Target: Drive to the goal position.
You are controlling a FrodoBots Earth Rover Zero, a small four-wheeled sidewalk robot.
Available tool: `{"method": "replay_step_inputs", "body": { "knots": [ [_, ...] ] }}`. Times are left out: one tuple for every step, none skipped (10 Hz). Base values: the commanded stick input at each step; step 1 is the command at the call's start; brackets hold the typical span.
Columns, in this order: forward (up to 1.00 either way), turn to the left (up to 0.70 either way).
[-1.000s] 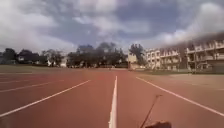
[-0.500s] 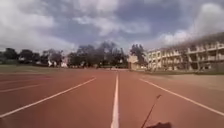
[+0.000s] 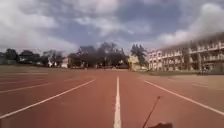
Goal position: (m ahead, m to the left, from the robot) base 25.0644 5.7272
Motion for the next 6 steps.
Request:
{"method": "replay_step_inputs", "body": {
  "knots": [
    [0.7,0.0],
    [0.7,0.0],
    [0.7,0.0],
    [0.7,0.0],
    [0.7,0.0],
    [0.7,0.0]
  ]
}}
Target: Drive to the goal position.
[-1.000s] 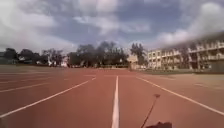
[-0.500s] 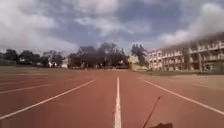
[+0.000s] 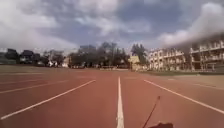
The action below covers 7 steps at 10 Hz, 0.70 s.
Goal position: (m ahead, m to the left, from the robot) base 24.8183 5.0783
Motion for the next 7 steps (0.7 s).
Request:
{"method": "replay_step_inputs", "body": {
  "knots": [
    [0.7,0.0],
    [0.7,0.0],
    [0.7,0.0],
    [0.7,0.0],
    [0.7,0.0],
    [0.7,0.0],
    [0.7,0.0]
  ]
}}
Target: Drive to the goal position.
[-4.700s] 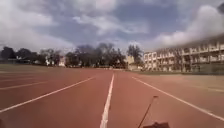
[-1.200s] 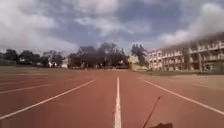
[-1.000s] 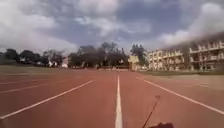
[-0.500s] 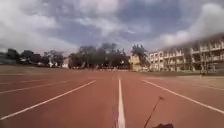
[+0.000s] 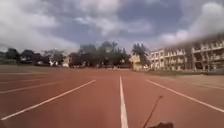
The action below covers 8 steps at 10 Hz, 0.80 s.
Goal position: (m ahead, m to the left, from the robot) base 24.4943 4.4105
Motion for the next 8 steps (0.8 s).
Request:
{"method": "replay_step_inputs", "body": {
  "knots": [
    [0.7,0.0],
    [0.7,0.0],
    [0.7,0.0],
    [0.7,0.0],
    [0.7,0.0],
    [0.7,0.0],
    [0.7,0.0],
    [0.7,0.0]
  ]
}}
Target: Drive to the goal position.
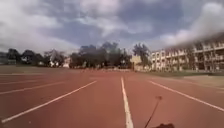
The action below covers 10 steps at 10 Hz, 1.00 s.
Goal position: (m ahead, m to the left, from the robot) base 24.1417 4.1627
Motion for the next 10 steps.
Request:
{"method": "replay_step_inputs", "body": {
  "knots": [
    [0.7,0.0],
    [0.7,0.0],
    [0.7,0.0],
    [0.7,0.0],
    [0.7,0.0],
    [0.7,0.0],
    [0.7,0.0],
    [0.7,0.0],
    [0.7,0.0],
    [0.7,0.0]
  ]
}}
